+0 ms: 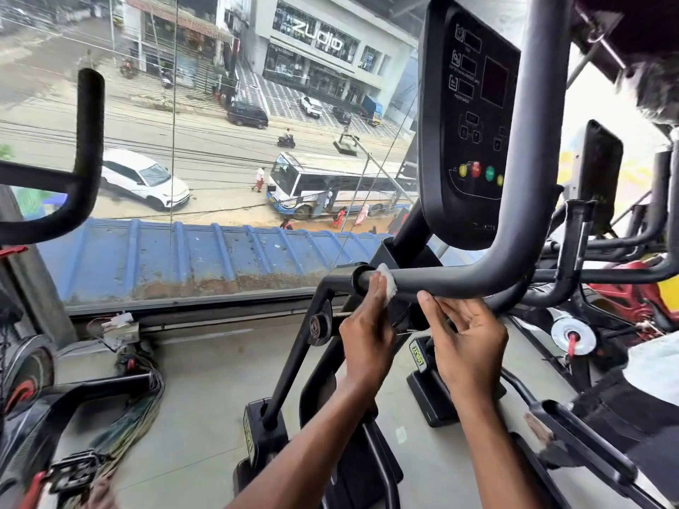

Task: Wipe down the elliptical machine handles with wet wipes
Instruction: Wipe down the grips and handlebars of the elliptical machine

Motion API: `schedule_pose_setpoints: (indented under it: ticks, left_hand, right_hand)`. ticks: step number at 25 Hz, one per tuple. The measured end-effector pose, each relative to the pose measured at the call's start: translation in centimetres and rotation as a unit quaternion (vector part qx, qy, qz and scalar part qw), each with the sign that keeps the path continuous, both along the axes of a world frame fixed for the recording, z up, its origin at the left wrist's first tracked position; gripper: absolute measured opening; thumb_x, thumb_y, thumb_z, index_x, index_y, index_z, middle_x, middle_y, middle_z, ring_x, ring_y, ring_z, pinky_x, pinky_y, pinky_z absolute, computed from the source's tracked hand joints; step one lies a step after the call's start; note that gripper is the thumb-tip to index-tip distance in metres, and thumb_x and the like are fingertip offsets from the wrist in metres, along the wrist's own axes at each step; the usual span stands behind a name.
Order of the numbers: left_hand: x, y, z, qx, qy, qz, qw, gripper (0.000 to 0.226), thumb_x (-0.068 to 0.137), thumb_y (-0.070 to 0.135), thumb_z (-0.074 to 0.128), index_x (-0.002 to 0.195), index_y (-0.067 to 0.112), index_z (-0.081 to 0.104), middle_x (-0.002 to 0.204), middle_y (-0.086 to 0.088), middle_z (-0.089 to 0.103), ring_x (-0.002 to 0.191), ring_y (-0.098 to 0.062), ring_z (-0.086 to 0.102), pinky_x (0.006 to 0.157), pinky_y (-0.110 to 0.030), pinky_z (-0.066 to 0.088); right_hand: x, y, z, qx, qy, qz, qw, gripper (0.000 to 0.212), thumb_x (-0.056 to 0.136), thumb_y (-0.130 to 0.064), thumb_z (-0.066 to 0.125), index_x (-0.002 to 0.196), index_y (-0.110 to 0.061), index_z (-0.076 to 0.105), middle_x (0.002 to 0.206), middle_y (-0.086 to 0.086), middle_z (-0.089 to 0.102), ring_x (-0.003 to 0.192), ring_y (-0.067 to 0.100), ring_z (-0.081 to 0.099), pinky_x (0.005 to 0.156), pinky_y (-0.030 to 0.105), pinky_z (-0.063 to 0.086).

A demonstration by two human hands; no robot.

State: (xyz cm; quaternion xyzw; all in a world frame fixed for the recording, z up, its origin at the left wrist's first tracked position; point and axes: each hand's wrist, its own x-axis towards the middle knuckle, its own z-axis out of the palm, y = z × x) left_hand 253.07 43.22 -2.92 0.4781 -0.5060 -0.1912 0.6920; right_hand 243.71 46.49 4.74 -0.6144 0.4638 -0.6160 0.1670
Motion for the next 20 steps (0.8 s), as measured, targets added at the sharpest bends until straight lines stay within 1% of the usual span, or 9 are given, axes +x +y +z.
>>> schedule_pose_setpoints:
  ticks: [3,6,9,12,13,14,15,18,20]
  left_hand:
    - [0.0,0.7,0.1,-0.069,-0.022,-0.001,0.997,0.061,0.084,-0.003,0.043,0.142,0.009,0.060,0.145,-0.005,0.059,0.134,-0.012,0.057,0.106,-0.023,0.049]
    - [1.1,-0.7,-0.3,-0.013,-0.018,0.017,1.000,0.060,0.085,0.002,0.046,0.141,0.013,0.062,0.142,0.000,0.061,0.127,-0.009,0.059,0.101,-0.024,0.050]
    - [1.7,-1.3,-0.6,0.044,0.015,-0.019,0.999,0.063,0.088,-0.003,0.049,0.143,0.025,0.062,0.135,0.001,0.065,0.120,-0.005,0.062,0.095,-0.023,0.052]
    - [2.5,-2.4,-1.1,0.116,0.027,-0.031,0.992,0.051,0.091,0.003,0.051,0.132,0.025,0.070,0.108,-0.020,0.070,0.088,-0.012,0.071,0.075,-0.030,0.052]
    - [2.9,-2.8,-1.4,0.128,0.021,-0.027,0.991,0.045,0.091,0.006,0.053,0.126,0.024,0.074,0.101,-0.024,0.068,0.079,0.008,0.057,0.071,-0.031,0.050]
    - [3.2,-2.9,-1.1,0.130,0.019,-0.022,0.991,0.041,0.092,0.009,0.053,0.123,0.023,0.076,0.101,-0.022,0.071,0.113,-0.025,0.056,0.073,-0.031,0.052]
    - [3.3,-2.7,-0.7,0.116,0.030,-0.028,0.992,0.040,0.093,0.010,0.054,0.123,0.023,0.076,0.106,-0.015,0.075,0.097,-0.018,0.075,0.079,-0.029,0.055]
    - [3.1,-0.5,1.7,0.031,0.031,-0.051,0.998,0.040,0.097,0.003,0.058,0.130,0.020,0.072,0.127,0.003,0.070,0.118,0.008,0.061,0.096,-0.014,0.050]
    - [2.9,0.3,2.0,-0.002,0.013,-0.049,0.999,0.044,0.096,-0.002,0.058,0.133,0.019,0.070,0.131,0.006,0.068,0.122,0.013,0.056,0.098,-0.008,0.044]
  right_hand:
    - [-0.2,-0.1,0.0,-0.002,0.016,0.001,1.000,0.018,0.088,-0.016,0.080,0.105,-0.009,0.075,0.103,0.003,0.080,0.102,0.023,0.076,0.098,0.046,0.057]
    - [-0.1,-0.1,0.0,-0.003,0.026,0.004,1.000,0.016,0.089,-0.016,0.080,0.103,-0.011,0.075,0.101,0.000,0.080,0.100,0.022,0.076,0.097,0.045,0.058]
    - [0.0,-0.1,0.1,-0.011,0.028,0.009,1.000,0.013,0.090,-0.016,0.080,0.101,-0.017,0.074,0.099,-0.002,0.080,0.098,0.022,0.077,0.096,0.044,0.059]
    - [0.0,-0.2,0.0,-0.007,0.028,-0.002,1.000,0.012,0.090,-0.016,0.081,0.100,-0.018,0.075,0.097,-0.001,0.080,0.095,0.022,0.077,0.095,0.046,0.060]
    - [0.0,-0.2,0.0,-0.007,0.030,-0.002,1.000,0.011,0.090,-0.017,0.081,0.099,-0.020,0.074,0.097,-0.001,0.080,0.095,0.022,0.077,0.094,0.046,0.060]
    - [0.2,-0.2,0.0,-0.009,0.031,-0.002,0.999,0.011,0.090,-0.019,0.081,0.098,-0.022,0.074,0.096,0.000,0.080,0.094,0.021,0.077,0.094,0.047,0.060]
    - [0.2,-0.2,-0.1,-0.010,0.030,-0.002,1.000,0.010,0.090,-0.022,0.080,0.098,-0.024,0.074,0.097,0.000,0.080,0.094,0.021,0.077,0.094,0.047,0.060]
    - [0.3,-0.2,-0.3,-0.008,0.024,-0.013,1.000,0.018,0.088,-0.036,0.078,0.098,-0.021,0.074,0.097,-0.002,0.080,0.095,0.021,0.077,0.092,0.051,0.060]
    - [0.3,-0.2,-0.2,0.003,0.031,-0.021,0.999,0.025,0.086,-0.042,0.077,0.098,-0.021,0.074,0.096,-0.004,0.080,0.095,0.019,0.078,0.090,0.052,0.061]
